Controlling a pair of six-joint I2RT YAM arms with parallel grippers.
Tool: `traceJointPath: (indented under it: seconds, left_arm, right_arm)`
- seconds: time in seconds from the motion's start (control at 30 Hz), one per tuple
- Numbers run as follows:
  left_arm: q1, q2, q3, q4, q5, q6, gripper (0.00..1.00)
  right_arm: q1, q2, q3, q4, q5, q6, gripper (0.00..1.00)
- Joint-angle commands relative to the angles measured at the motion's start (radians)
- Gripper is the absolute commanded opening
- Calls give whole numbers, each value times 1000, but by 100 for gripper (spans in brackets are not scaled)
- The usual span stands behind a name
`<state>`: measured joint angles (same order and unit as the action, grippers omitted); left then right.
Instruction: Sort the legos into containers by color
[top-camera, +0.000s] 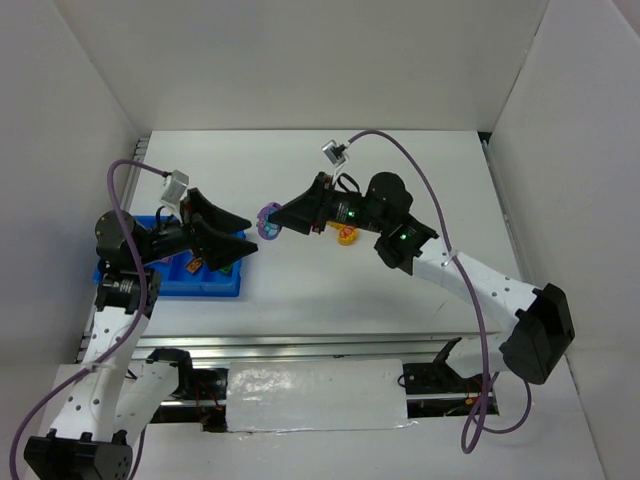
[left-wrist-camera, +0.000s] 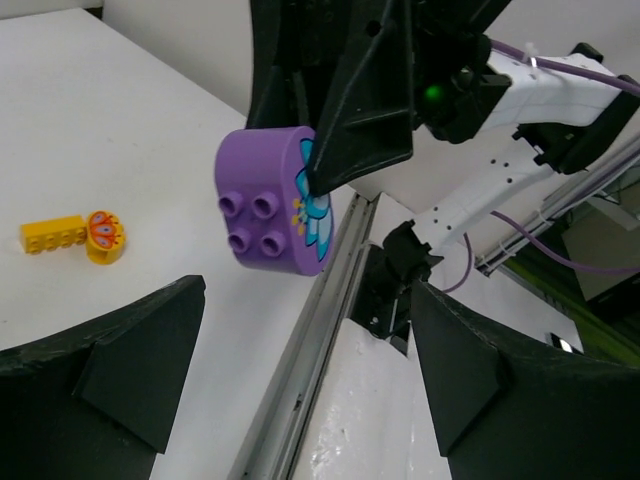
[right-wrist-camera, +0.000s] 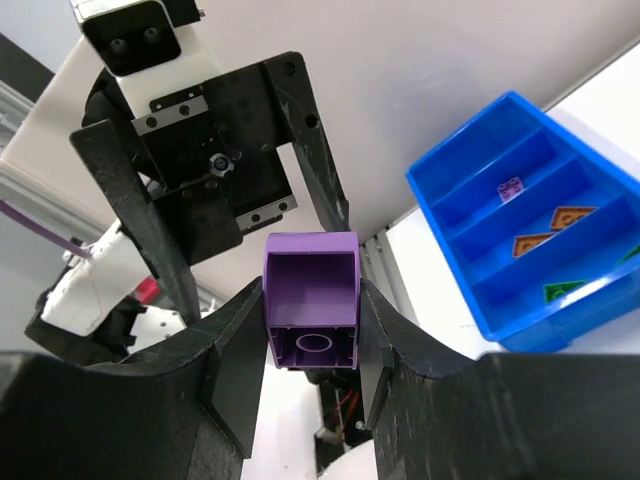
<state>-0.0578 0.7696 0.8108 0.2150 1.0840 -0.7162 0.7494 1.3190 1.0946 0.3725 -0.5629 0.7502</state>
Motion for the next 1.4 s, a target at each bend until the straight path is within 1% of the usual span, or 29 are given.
traceJointPath:
  seconds: [0.0, 0.03, 0.07, 0.17, 0.33, 0.4, 0.5, 0.53, 0.57, 0.6, 0.67, 0.7, 0.73, 0.77, 0.8, 0.83, 0.87, 0.9, 0.93, 1.0, 1.03, 1.07, 1.17, 1.23, 1.27, 1.3, 1.33, 1.37]
  left_arm:
    - [-19, -1, 22, 92, 53, -55, 95]
    - [-22, -3, 15, 139, 56, -71, 94]
    - [-22, -4, 5, 167, 59, -87, 89]
    - [-25, -3, -27, 262, 68, -164, 87]
    - [-28, 3, -35, 293, 65, -181, 86]
    - [-27, 5, -30, 302, 65, -196, 86]
    - [-31, 10, -25, 363, 74, -248, 86]
    - [-33, 10, -25, 388, 83, -268, 86]
    - [-33, 8, -30, 461, 89, -322, 87]
    - [-36, 10, -33, 493, 96, -347, 87]
    - [-37, 10, -32, 523, 117, -371, 85]
    - [-39, 8, -27, 499, 123, -364, 82]
    - [-39, 5, -24, 479, 128, -352, 71]
    - [-40, 4, -19, 459, 131, -329, 64]
    - [-43, 3, -18, 433, 134, -321, 52]
    - [-43, 3, -16, 425, 136, -315, 36]
    - [-45, 5, -12, 419, 143, -307, 35]
    - [-48, 7, -10, 412, 148, -307, 37]
    - [-48, 14, -9, 408, 154, -305, 45]
    - [-51, 20, -2, 391, 162, -292, 57]
    - [-53, 23, -1, 367, 160, -276, 65]
    - [-53, 25, 2, 357, 159, -269, 67]
    - [-57, 30, 2, 357, 154, -266, 65]
    - [-60, 31, -1, 392, 154, -282, 51]
    - [-60, 31, -1, 394, 151, -282, 42]
    - [-60, 30, 4, 380, 140, -273, 25]
    - [-62, 30, 19, 356, 137, -235, 18]
    - [-62, 30, 30, 290, 133, -212, 11]
  right_arm:
    - [16, 12, 44, 156, -14, 50, 0]
    - [18, 17, 44, 178, -58, 67, 0]
    - [19, 23, 44, 195, -87, 74, 0]
    - [19, 33, 30, 317, -182, 101, 0]
    - [28, 31, 47, 327, -276, 78, 0]
    - [36, 34, 51, 330, -296, 72, 0]
    - [59, 52, 70, 321, -298, 58, 0]
    - [65, 65, 77, 316, -295, 57, 0]
    - [68, 71, 80, 316, -287, 55, 0]
    - [68, 77, 83, 316, -282, 58, 0]
    - [68, 88, 90, 315, -272, 60, 0]
    - [70, 89, 97, 312, -269, 55, 0]
    - [70, 92, 103, 309, -270, 54, 0]
    - [68, 97, 109, 304, -270, 51, 0]
    - [71, 97, 116, 301, -264, 41, 0]
    - [71, 98, 120, 296, -261, 34, 0]
    - [73, 100, 123, 284, -258, 29, 0]
    - [73, 101, 129, 283, -258, 23, 0]
    - [77, 103, 131, 284, -258, 21, 0]
    - [77, 106, 134, 284, -255, 20, 0]
    - [77, 108, 137, 279, -256, 18, 0]
    - [79, 109, 140, 278, -256, 15, 0]
    - [90, 117, 154, 264, -256, -1, 0]
    - [94, 123, 160, 247, -258, -9, 0]
    - [96, 125, 165, 244, -258, -14, 0]
    - [96, 128, 165, 244, -259, -15, 0]
    - [96, 126, 163, 246, -259, -15, 0]
    - [96, 125, 162, 244, -258, -18, 0]
